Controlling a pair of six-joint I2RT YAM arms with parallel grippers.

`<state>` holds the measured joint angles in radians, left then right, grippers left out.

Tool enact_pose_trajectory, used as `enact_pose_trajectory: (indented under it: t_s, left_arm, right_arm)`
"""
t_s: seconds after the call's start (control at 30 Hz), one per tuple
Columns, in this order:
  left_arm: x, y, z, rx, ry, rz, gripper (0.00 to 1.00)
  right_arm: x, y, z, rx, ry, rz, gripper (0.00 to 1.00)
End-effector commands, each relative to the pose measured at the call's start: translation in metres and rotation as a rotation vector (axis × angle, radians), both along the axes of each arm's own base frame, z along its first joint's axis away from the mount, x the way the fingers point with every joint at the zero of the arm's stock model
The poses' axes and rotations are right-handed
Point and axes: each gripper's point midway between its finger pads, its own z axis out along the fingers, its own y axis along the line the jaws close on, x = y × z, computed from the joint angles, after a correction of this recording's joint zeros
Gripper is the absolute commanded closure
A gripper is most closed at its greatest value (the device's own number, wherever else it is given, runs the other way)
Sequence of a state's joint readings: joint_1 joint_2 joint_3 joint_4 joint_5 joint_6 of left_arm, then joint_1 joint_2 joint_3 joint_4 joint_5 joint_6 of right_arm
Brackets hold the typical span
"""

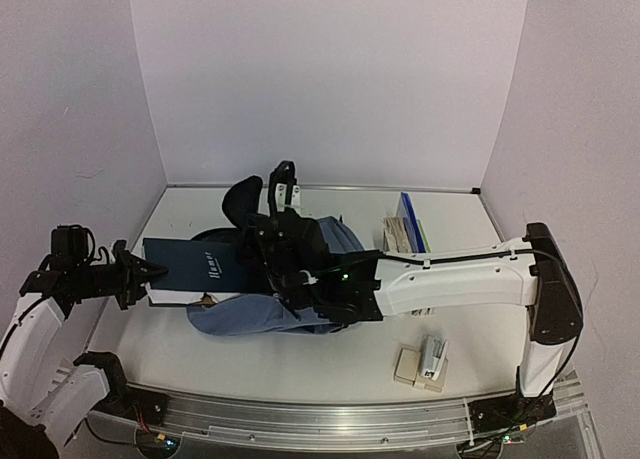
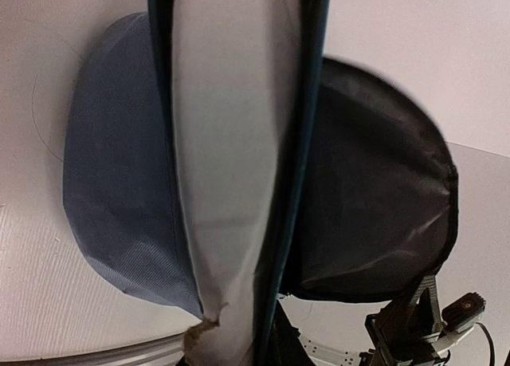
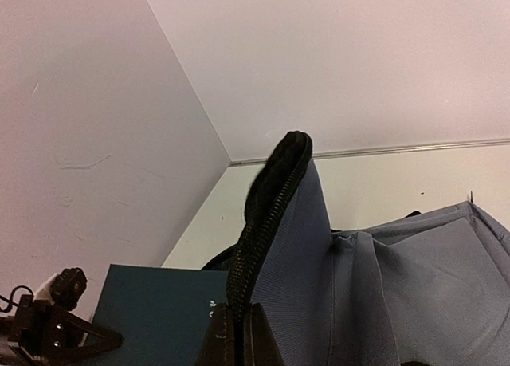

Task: Pack the student bag
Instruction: Place the book in the student bag.

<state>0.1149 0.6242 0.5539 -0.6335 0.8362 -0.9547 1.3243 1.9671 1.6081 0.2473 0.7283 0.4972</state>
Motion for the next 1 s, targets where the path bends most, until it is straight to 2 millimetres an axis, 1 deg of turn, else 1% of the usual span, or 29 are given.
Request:
enact_pose_trajectory:
  t_s: [0.0,0.1,0.17,0.4,0.43,0.5,0.6,0.73,0.8,0.87,0.93,0.97]
  left_arm:
    - [-0.007,-0.013,0.004,-0.077,-0.007,-0.09,1.0]
    - [-0.007,-0.015,0.002,-0.095,-0.007,-0.092,1.0]
    - [-0.003,-0.015,0.006,-0.115,-0.029,-0.079,1.0]
    - [0.027,-0.01,0.041,-0.155,-0.168,-0.022,1.0]
    - [0.031,-0.01,0.049,-0.156,-0.195,-0.021,1.0]
    - [0.038,-0.012,0.057,-0.149,-0.223,-0.023,1.0]
    - [0.046,-0.022,0.058,-0.134,-0.226,-0.051,1.0]
    - [0.055,-0.049,0.051,-0.106,-0.216,-0.112,1.0]
    - [0.058,-0.061,0.05,-0.104,-0.221,-0.137,1.0]
    - [0.063,-0.068,0.055,-0.109,-0.252,-0.148,1.0]
    - [0.067,-0.075,0.056,-0.113,-0.265,-0.156,1.0]
    - [0.07,-0.079,0.053,-0.112,-0.261,-0.155,1.0]
  right_arm:
    - [0.004,-0.005,0.068,0.188,-0.099,-0.049,1.0]
    - [0.003,-0.001,0.069,0.195,-0.107,-0.033,1.0]
    - [0.0,0.003,0.069,0.206,-0.11,-0.008,1.0]
    - [-0.015,0.013,0.059,0.212,-0.104,0.058,1.0]
    - [-0.017,0.015,0.057,0.214,-0.1,0.065,1.0]
    - [-0.021,0.017,0.054,0.218,-0.096,0.075,1.0]
    - [-0.023,0.021,0.052,0.223,-0.094,0.085,1.0]
    - [-0.024,0.022,0.051,0.231,-0.091,0.084,1.0]
    - [-0.023,0.022,0.048,0.23,-0.091,0.077,1.0]
    - [-0.022,0.023,0.045,0.227,-0.09,0.074,1.0]
    - [-0.022,0.024,0.041,0.225,-0.087,0.07,1.0]
    - [-0.022,0.024,0.04,0.228,-0.085,0.069,1.0]
